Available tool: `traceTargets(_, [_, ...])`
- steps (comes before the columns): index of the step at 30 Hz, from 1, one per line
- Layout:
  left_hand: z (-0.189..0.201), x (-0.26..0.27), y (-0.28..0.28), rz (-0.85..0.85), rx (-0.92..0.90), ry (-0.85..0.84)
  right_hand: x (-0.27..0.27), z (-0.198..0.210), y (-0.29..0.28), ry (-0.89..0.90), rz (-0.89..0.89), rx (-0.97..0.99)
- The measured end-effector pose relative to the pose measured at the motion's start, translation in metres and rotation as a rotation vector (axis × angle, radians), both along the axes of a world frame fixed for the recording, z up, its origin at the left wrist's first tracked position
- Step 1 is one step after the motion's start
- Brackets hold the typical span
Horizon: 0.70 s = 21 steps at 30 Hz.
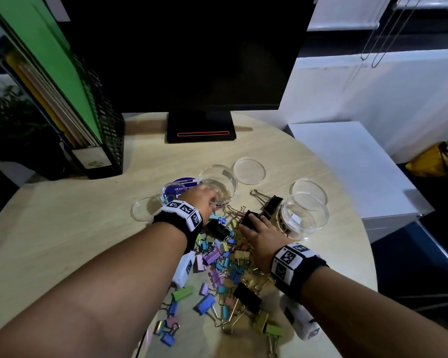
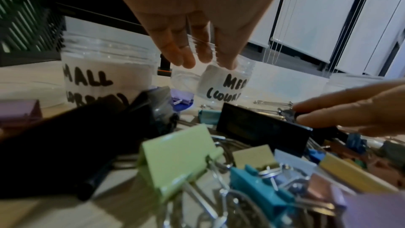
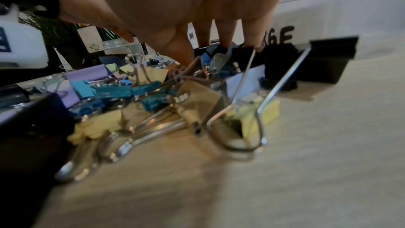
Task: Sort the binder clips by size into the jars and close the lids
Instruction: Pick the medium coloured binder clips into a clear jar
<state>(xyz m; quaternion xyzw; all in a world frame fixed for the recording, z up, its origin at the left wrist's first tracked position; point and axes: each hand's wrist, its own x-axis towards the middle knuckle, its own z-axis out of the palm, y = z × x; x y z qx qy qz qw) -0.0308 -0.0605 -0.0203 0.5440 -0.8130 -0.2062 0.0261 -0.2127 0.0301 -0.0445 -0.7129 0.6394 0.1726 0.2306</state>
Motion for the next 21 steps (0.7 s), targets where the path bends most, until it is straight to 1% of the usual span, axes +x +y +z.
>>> traceTargets(3, [0.008, 0.007, 0.007, 0.043, -0.041, 0.057, 0.000, 0.001, 0.000, -0.019, -0.011, -0.023])
traceTargets(5, [0.016, 0.015, 0.015, 0.042, -0.080, 0.093, 0.001, 0.005, 0.002, -0.078, -0.044, -0.113])
traceTargets(9, [0.030, 0.035, 0.045, 0.017, -0.155, 0.135, 0.005, 0.023, 0.011, -0.350, -0.122, -0.379])
traceTargets(11, [0.032, 0.045, 0.061, -0.009, -0.159, 0.137, 0.010, 0.032, 0.019, -0.463, -0.100, -0.469])
traceTargets(12, [0.033, 0.050, 0.069, -0.014, -0.134, 0.138, 0.013, 0.036, 0.023, -0.498, -0.075, -0.480])
traceTargets(14, [0.032, 0.056, 0.083, -0.016, -0.066, 0.118, 0.020, 0.041, 0.029, -0.499, -0.031, -0.427])
traceTargets(17, [0.030, 0.064, 0.104, -0.039, -0.025, 0.108, 0.032, 0.045, 0.033, -0.408, 0.011, -0.338])
traceTargets(19, [0.028, 0.067, 0.119, -0.040, -0.014, 0.144, 0.038, 0.045, 0.037, -0.400, 0.037, -0.355])
traceTargets(21, [0.027, 0.071, 0.132, 0.020, -0.006, 0.211, 0.039, 0.044, 0.043, -0.420, 0.055, -0.381])
